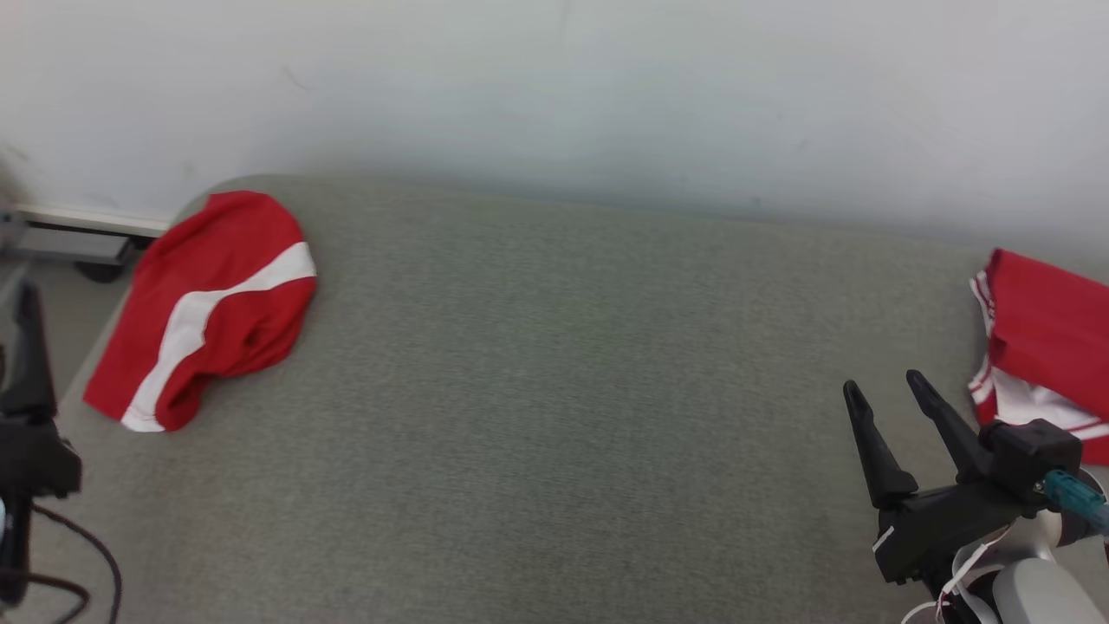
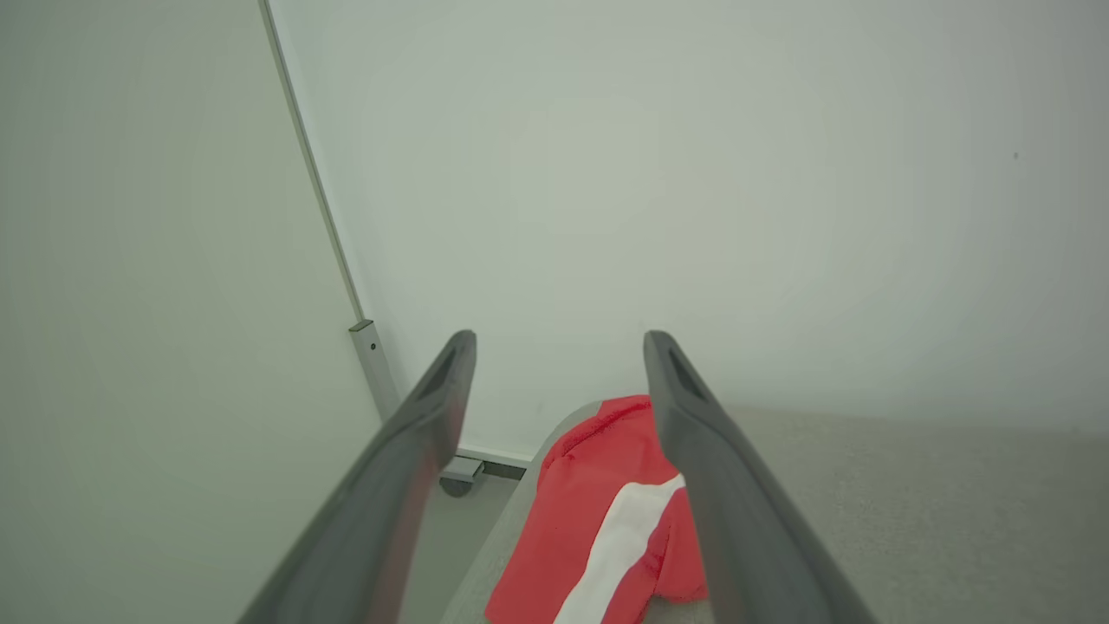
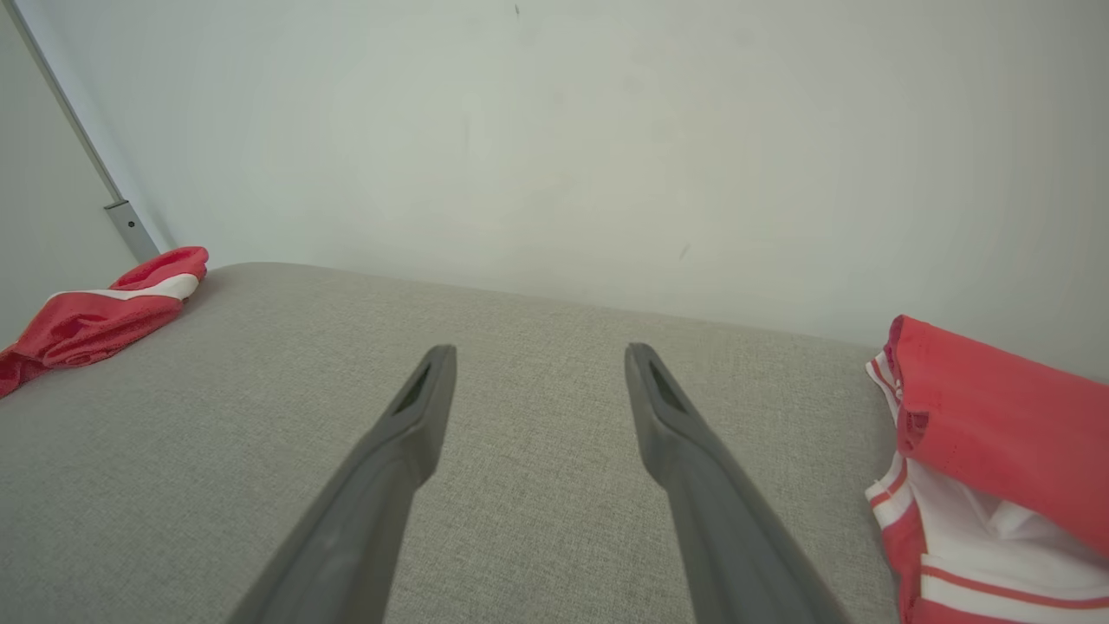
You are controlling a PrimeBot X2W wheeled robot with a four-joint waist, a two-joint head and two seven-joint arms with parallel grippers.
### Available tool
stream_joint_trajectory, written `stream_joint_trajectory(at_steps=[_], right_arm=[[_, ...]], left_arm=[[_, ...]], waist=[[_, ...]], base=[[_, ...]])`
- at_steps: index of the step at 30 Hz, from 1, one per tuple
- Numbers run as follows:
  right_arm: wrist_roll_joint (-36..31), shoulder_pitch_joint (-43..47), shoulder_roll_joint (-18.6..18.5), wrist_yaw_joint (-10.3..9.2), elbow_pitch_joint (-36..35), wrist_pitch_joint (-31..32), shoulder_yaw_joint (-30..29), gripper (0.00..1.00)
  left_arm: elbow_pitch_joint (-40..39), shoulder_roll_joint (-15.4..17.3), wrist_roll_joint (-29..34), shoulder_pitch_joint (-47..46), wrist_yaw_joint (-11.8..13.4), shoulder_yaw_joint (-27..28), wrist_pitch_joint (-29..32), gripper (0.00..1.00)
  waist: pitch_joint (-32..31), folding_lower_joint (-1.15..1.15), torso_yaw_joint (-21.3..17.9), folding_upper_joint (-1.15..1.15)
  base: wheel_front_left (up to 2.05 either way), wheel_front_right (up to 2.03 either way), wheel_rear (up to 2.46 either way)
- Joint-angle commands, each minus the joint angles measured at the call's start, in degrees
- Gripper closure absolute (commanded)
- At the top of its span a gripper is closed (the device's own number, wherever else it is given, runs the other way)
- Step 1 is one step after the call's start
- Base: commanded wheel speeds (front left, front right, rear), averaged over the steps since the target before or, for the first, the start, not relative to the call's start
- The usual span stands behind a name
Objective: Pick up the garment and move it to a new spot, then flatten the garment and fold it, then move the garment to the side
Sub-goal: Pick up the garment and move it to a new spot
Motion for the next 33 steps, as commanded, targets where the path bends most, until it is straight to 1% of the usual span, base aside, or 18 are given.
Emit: stream_joint_trajectory(at_steps=[1, 5, 7, 8, 9, 13, 16, 18, 20, 26, 30, 31, 33], right_arm=[[-0.4, -0.7, -0.5, -0.03, -0.3, 0.0, -0.1, 0.0], [-0.4, -1.4, -0.7, -0.03, -0.6, -0.1, -0.3, 0.0], [-0.4, -2.0, -0.7, -0.03, -0.9, -0.2, -0.2, 0.0], [-0.5, -2.0, -0.7, -0.03, -1.0, -0.2, -0.3, 0.0], [-0.4, -2.2, -0.7, -0.03, -1.0, -0.3, -0.4, 0.0], [-0.2, -2.7, -1.1, -0.03, -1.0, -0.5, -0.3, 0.0], [0.0, -3.2, -1.2, -0.03, -1.2, -0.5, 0.0, 0.0], [-0.2, -3.6, -1.2, -0.03, -1.3, -0.3, 0.4, 0.0], [-0.3, -3.9, -1.7, -0.03, -1.3, -0.1, 0.5, 0.0], [-0.6, -4.7, -2.5, -0.03, -1.8, 0.4, 0.4, 0.0], [-0.7, -4.6, -2.8, -0.03, -2.2, 0.9, 0.2, 0.0], [-0.8, -4.5, -2.8, -0.03, -2.4, 1.0, 0.1, 0.0], [-0.9, -4.4, -3.0, -0.03, -2.7, 1.3, -0.1, 0.0]], left_arm=[[0.6, 0.3, -0.6, -1.3, -0.3, 0.5, -0.4, 0.0], [4.5, 1.7, -1.4, -5.3, -0.9, 1.1, -0.1, 0.0], [7.6, 3.1, -1.9, -7.3, -1.4, 1.3, 0.9, 0.0], [8.5, 3.0, -2.9, -8.3, -1.7, 1.8, 1.0, 0.0], [9.9, 3.9, -2.5, -8.7, -2.0, 1.5, 1.9, 0.0], [14.3, 5.2, -4.3, -11.2, -3.0, 1.7, 2.8, 0.0], [17.5, 5.4, -6.9, -13.2, -3.8, 2.8, 4.5, 0.0], [19.9, 6.9, -7.4, -13.9, -4.4, 1.9, 6.5, 0.0], [21.5, 7.1, -8.9, -15.5, -4.9, 1.7, 6.9, 0.0], [27.2, 9.3, -11.8, -18.0, -5.3, -0.8, 9.6, 0.0], [29.9, 9.1, -13.4, -18.5, -5.2, -2.5, 11.9, 0.0], [30.7, 9.6, -13.7, -18.8, -5.2, -2.9, 12.2, 0.0], [32.1, 9.5, -15.2, -19.3, -5.1, -3.7, 12.8, 0.0]], waist=[[3.3, -0.01, -4.6, -0.01], [4.7, -0.01, -7.0, -0.01], [5.8, -0.01, -8.5, -0.01], [6.1, -0.01, -8.9, -0.01], [6.4, -0.01, -9.3, -0.01], [7.4, -0.01, -10.5, -0.01], [8.0, -0.01, -11.2, -0.01], [8.5, -0.01, -12.0, -0.01], [9.1, -0.01, -12.4, -0.01], [10.4, -0.01, -13.9, -0.01], [11.2, -0.01, -14.5, -0.01], [11.4, -0.01, -14.6, -0.01], [11.8, -0.01, -14.8, -0.01]], base=[[0.0, 0.0, 0.0], [0.0, 0.0, 0.0], [0.0, 0.0, 0.0], [0.0, 0.0, 0.0], [0.0, 0.0, 0.0], [0.0, 0.0, 0.0], [0.0, 0.0, 0.0], [0.0, 0.0, 0.0], [0.0, 0.0, 0.0], [0.0, 0.0, 0.0], [0.0, 0.0, 0.0], [0.0, 0.0, 0.0], [0.0, 0.0, 0.0]])
